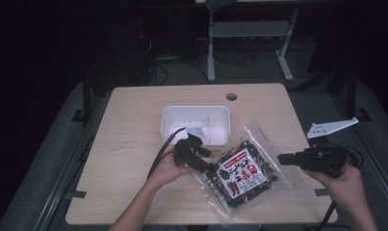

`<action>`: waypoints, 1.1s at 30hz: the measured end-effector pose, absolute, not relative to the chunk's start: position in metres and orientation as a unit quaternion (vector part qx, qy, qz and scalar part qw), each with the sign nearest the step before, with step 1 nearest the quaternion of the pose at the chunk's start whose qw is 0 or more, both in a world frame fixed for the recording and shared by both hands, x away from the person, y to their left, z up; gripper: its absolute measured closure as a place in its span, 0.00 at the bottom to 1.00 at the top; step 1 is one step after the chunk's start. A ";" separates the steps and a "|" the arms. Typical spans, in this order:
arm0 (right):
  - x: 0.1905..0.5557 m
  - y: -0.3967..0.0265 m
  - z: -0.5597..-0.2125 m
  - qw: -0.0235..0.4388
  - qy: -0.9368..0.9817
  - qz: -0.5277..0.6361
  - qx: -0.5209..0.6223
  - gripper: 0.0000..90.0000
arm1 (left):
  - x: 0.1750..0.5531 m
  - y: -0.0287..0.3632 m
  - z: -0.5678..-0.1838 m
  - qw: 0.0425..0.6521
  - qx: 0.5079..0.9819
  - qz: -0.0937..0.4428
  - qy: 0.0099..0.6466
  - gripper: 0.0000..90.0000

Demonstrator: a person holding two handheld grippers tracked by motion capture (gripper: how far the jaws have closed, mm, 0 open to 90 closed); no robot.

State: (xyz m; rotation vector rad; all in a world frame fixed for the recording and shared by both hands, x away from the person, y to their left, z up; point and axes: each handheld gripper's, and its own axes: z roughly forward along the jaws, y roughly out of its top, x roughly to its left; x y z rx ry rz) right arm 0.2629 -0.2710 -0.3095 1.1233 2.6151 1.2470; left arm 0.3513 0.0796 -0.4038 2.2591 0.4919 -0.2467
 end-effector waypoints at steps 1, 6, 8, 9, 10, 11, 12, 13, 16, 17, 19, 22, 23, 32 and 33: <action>0.263 -0.271 -0.310 0.017 0.841 0.401 0.361 1.00 | 0.351 0.078 -0.405 0.395 0.893 -0.099 0.191 0.29; 0.269 -0.259 -0.300 0.019 0.850 0.400 0.342 1.00 | 0.348 0.073 -0.409 0.392 0.896 -0.122 0.169 0.38; 0.272 -0.255 -0.298 0.019 0.852 0.399 0.339 1.00 | 0.347 0.073 -0.408 0.393 0.897 -0.118 0.164 0.42; 0.274 -0.254 -0.296 0.021 0.852 0.398 0.339 1.00 | 0.347 0.073 -0.408 0.393 0.897 -0.118 0.164 0.44; 0.276 -0.252 -0.295 0.024 0.854 0.396 0.337 1.00 | 0.347 0.075 -0.408 0.396 0.894 -0.125 0.165 0.46; 0.277 -0.251 -0.294 0.025 0.853 0.397 0.339 1.00 | 0.347 0.075 -0.408 0.396 0.894 -0.125 0.165 0.49; 0.277 -0.251 -0.294 0.025 0.853 0.397 0.339 1.00 | 0.348 0.078 -0.407 0.400 0.892 -0.129 0.166 0.49; 0.281 -0.249 -0.290 0.029 0.852 0.399 0.337 1.00 | 0.348 0.080 -0.406 0.405 0.890 -0.132 0.163 0.56; 0.285 -0.247 -0.285 0.034 0.851 0.401 0.337 1.00 | 0.348 0.085 -0.402 0.419 0.885 -0.130 0.156 0.63; 0.287 -0.246 -0.283 0.037 0.851 0.402 0.337 1.00 | 0.347 0.086 -0.400 0.421 0.885 -0.129 0.151 0.66; 0.291 -0.244 -0.279 0.041 0.851 0.403 0.335 1.00 | 0.344 0.087 -0.398 0.426 0.884 -0.127 0.145 0.72; 0.298 -0.242 -0.279 0.046 0.851 0.401 0.335 1.00 | 0.339 0.087 -0.398 0.425 0.887 -0.120 0.137 0.77; 0.301 -0.241 -0.280 0.047 0.851 0.401 0.336 1.00 | 0.338 0.088 -0.398 0.423 0.888 -0.119 0.135 0.78; 0.313 -0.247 -0.302 0.047 0.833 0.428 0.347 0.52 | 0.334 0.095 -0.401 0.412 0.896 -0.101 0.134 0.80; 0.311 -0.252 -0.311 0.037 0.829 0.440 0.343 0.49 | 0.333 0.096 -0.401 0.413 0.895 -0.101 0.135 0.80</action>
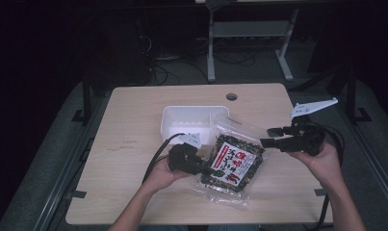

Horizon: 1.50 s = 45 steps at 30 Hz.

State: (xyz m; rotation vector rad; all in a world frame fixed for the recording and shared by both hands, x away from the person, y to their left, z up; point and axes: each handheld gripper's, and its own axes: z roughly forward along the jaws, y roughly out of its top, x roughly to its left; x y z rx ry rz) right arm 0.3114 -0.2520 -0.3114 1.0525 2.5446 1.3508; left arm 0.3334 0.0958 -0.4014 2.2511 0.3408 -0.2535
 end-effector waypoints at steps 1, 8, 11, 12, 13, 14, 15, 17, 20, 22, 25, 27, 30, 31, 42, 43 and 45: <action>0.311 -0.252 -0.311 0.037 0.829 0.440 0.343 0.49 | 0.334 0.096 -0.402 0.412 0.895 -0.100 0.136 0.80; 0.308 -0.257 -0.340 -0.007 0.821 0.459 0.339 0.47 | 0.333 0.098 -0.403 0.414 0.895 -0.096 0.136 0.80; 0.306 -0.253 -0.355 -0.022 0.814 0.478 0.330 0.50 | 0.332 0.098 -0.403 0.414 0.895 -0.095 0.137 0.80; 0.306 -0.251 -0.359 -0.026 0.814 0.480 0.326 0.52 | 0.332 0.098 -0.403 0.415 0.895 -0.095 0.137 0.79; 0.306 -0.249 -0.363 -0.030 0.814 0.483 0.321 0.54 | 0.332 0.098 -0.403 0.414 0.895 -0.094 0.136 0.79; 0.306 -0.246 -0.367 -0.033 0.815 0.485 0.316 0.56 | 0.331 0.098 -0.403 0.414 0.895 -0.093 0.136 0.79; 0.306 -0.246 -0.367 -0.033 0.815 0.485 0.316 0.56 | 0.331 0.098 -0.403 0.414 0.895 -0.093 0.136 0.79; 0.305 -0.240 -0.373 -0.034 0.817 0.488 0.306 0.66 | 0.330 0.098 -0.402 0.412 0.897 -0.089 0.132 0.79; 0.306 -0.236 -0.374 -0.041 0.816 0.496 0.296 0.73 | 0.330 0.098 -0.403 0.404 0.901 -0.078 0.134 0.78; 0.306 -0.235 -0.372 -0.044 0.817 0.498 0.287 0.76 | 0.330 0.098 -0.403 0.401 0.903 -0.074 0.136 0.75; 0.305 -0.235 -0.369 -0.057 0.817 0.503 0.276 0.80 | 0.330 0.101 -0.405 0.397 0.904 -0.062 0.147 0.70; 0.304 -0.233 -0.367 -0.061 0.817 0.506 0.269 0.82 | 0.330 0.101 -0.405 0.396 0.904 -0.060 0.149 0.67; 0.302 -0.232 -0.365 -0.061 0.818 0.508 0.264 0.83 | 0.330 0.103 -0.405 0.394 0.905 -0.053 0.153 0.64; 0.300 -0.231 -0.362 -0.057 0.819 0.508 0.260 0.83 | 0.330 0.103 -0.405 0.394 0.904 -0.052 0.154 0.63; 0.294 -0.238 -0.343 -0.017 0.823 0.492 0.283 0.84 | 0.324 0.126 -0.399 0.388 0.906 -0.016 0.169 0.52; 0.294 -0.239 -0.341 -0.014 0.822 0.492 0.287 0.84 | 0.324 0.126 -0.399 0.388 0.906 -0.016 0.169 0.52; 0.294 -0.241 -0.339 -0.010 0.821 0.490 0.293 0.84 | 0.321 0.132 -0.400 0.383 0.907 -0.010 0.172 0.51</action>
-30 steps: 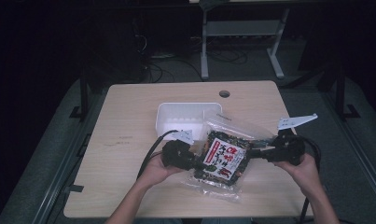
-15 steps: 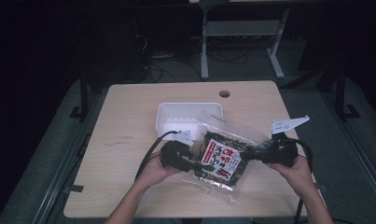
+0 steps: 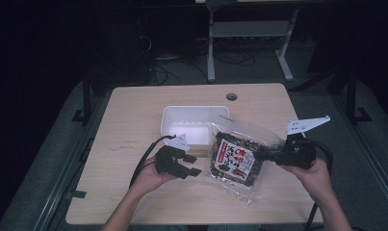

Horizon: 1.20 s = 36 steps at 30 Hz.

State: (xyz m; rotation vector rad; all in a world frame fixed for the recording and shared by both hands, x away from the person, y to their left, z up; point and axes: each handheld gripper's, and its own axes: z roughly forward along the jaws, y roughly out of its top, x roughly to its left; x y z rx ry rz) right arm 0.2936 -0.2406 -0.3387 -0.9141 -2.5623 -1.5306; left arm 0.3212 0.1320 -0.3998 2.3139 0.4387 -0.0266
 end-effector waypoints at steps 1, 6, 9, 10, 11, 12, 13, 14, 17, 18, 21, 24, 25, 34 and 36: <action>0.293 -0.241 -0.337 0.007 -0.820 -0.490 -0.296 0.84 | 0.320 0.134 -0.400 0.383 0.908 -0.008 0.173 0.51; 0.292 -0.245 -0.328 -0.005 -0.816 -0.489 -0.308 0.84 | 0.316 0.146 -0.402 0.377 0.908 0.003 0.182 0.49; 0.292 -0.246 -0.322 -0.015 -0.815 -0.487 -0.314 0.84 | 0.313 0.153 -0.403 0.374 0.908 0.010 0.189 0.48; 0.292 -0.246 -0.319 -0.018 -0.813 -0.488 -0.316 0.84 | 0.312 0.156 -0.403 0.372 0.908 0.013 0.191 0.48; 0.292 -0.246 -0.317 -0.021 -0.812 -0.489 -0.318 0.84 | 0.312 0.156 -0.403 0.372 0.908 0.013 0.191 0.47; 0.292 -0.246 -0.314 -0.023 -0.811 -0.489 -0.319 0.84 | 0.310 0.161 -0.403 0.372 0.908 0.018 0.194 0.47; 0.292 -0.246 -0.312 -0.024 -0.811 -0.490 -0.320 0.84 | 0.310 0.161 -0.403 0.372 0.908 0.018 0.194 0.47; 0.292 -0.246 -0.309 -0.025 -0.810 -0.491 -0.321 0.84 | 0.308 0.166 -0.404 0.373 0.906 0.021 0.199 0.46; 0.292 -0.245 -0.305 -0.028 -0.809 -0.491 -0.322 0.84 | 0.306 0.171 -0.405 0.373 0.906 0.026 0.202 0.46; 0.292 -0.244 -0.302 -0.031 -0.808 -0.491 -0.324 0.84 | 0.305 0.174 -0.406 0.372 0.905 0.027 0.205 0.46; 0.294 -0.241 -0.293 -0.040 -0.807 -0.489 -0.329 0.84 | 0.301 0.184 -0.408 0.371 0.903 0.032 0.213 0.46; 0.296 -0.238 -0.287 -0.045 -0.804 -0.492 -0.330 0.84 | 0.298 0.188 -0.409 0.373 0.901 0.036 0.217 0.45; 0.296 -0.236 -0.285 -0.046 -0.803 -0.494 -0.330 0.84 | 0.295 0.190 -0.411 0.370 0.903 0.042 0.216 0.45; 0.302 -0.219 -0.271 -0.068 -0.808 -0.487 -0.323 0.86 | 0.288 0.199 -0.416 0.361 0.905 0.052 0.221 0.45; 0.303 -0.217 -0.269 -0.070 -0.807 -0.489 -0.323 0.86 | 0.288 0.200 -0.416 0.361 0.905 0.051 0.221 0.45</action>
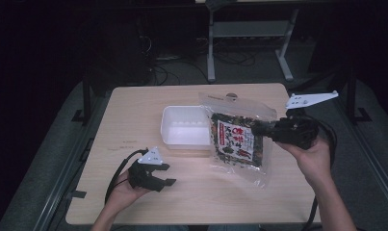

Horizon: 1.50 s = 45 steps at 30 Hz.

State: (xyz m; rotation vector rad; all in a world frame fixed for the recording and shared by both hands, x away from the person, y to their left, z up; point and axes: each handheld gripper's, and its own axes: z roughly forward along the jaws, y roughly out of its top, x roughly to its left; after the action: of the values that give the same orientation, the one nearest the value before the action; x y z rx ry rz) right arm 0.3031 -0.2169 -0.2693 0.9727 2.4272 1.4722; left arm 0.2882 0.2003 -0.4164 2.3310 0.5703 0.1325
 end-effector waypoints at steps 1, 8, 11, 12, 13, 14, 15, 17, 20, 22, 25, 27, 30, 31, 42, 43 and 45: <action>0.304 -0.215 -0.267 0.073 0.804 0.493 0.323 0.86 | 0.288 0.202 -0.417 0.361 0.904 0.052 0.223 0.44; 0.315 -0.194 -0.245 0.108 0.779 0.522 0.331 0.86 | 0.286 0.213 -0.419 0.368 0.897 0.054 0.238 0.42; 0.320 -0.180 -0.239 0.131 0.765 0.535 0.334 0.85 | 0.286 0.217 -0.419 0.372 0.895 0.055 0.241 0.41; 0.322 -0.175 -0.237 0.138 0.762 0.537 0.333 0.86 | 0.286 0.218 -0.418 0.373 0.894 0.056 0.243 0.41; 0.322 -0.175 -0.237 0.138 0.762 0.537 0.333 0.86 | 0.286 0.219 -0.418 0.376 0.892 0.056 0.244 0.41; 0.329 -0.165 -0.236 0.142 0.759 0.540 0.334 0.86 | 0.285 0.220 -0.418 0.378 0.891 0.056 0.245 0.41; 0.329 -0.165 -0.236 0.142 0.759 0.540 0.334 0.86 | 0.285 0.221 -0.417 0.378 0.891 0.057 0.245 0.41; 0.336 -0.154 -0.236 0.141 0.758 0.541 0.336 0.86 | 0.286 0.223 -0.418 0.379 0.890 0.058 0.246 0.41; 0.351 -0.136 -0.239 0.148 0.756 0.538 0.342 0.86 | 0.286 0.227 -0.421 0.386 0.886 0.049 0.253 0.41; 0.358 -0.129 -0.241 0.152 0.751 0.540 0.349 0.86 | 0.287 0.227 -0.423 0.383 0.887 0.048 0.254 0.40; 0.363 -0.121 -0.243 0.158 0.748 0.539 0.353 0.86 | 0.287 0.228 -0.424 0.384 0.886 0.047 0.256 0.40; 0.372 -0.110 -0.247 0.161 0.744 0.540 0.358 0.86 | 0.288 0.229 -0.424 0.385 0.885 0.048 0.258 0.40; 0.378 -0.100 -0.252 0.172 0.744 0.536 0.361 0.86 | 0.287 0.231 -0.423 0.388 0.883 0.050 0.259 0.40; 0.380 -0.096 -0.253 0.176 0.745 0.533 0.360 0.86 | 0.287 0.232 -0.423 0.389 0.883 0.050 0.260 0.40; 0.398 -0.078 -0.269 0.184 0.746 0.529 0.360 0.86 | 0.288 0.235 -0.424 0.385 0.883 0.052 0.263 0.39; 0.403 -0.076 -0.275 0.180 0.745 0.529 0.363 0.85 | 0.288 0.234 -0.425 0.383 0.884 0.053 0.263 0.39; 0.404 -0.075 -0.278 0.178 0.746 0.530 0.363 0.85 | 0.288 0.235 -0.425 0.380 0.886 0.053 0.262 0.39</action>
State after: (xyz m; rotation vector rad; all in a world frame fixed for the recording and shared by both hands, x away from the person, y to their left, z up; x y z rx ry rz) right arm 0.4043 -0.0747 -0.2778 1.0275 2.1098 1.4983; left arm 0.2883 0.2346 -0.4251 2.2615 0.6685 0.1354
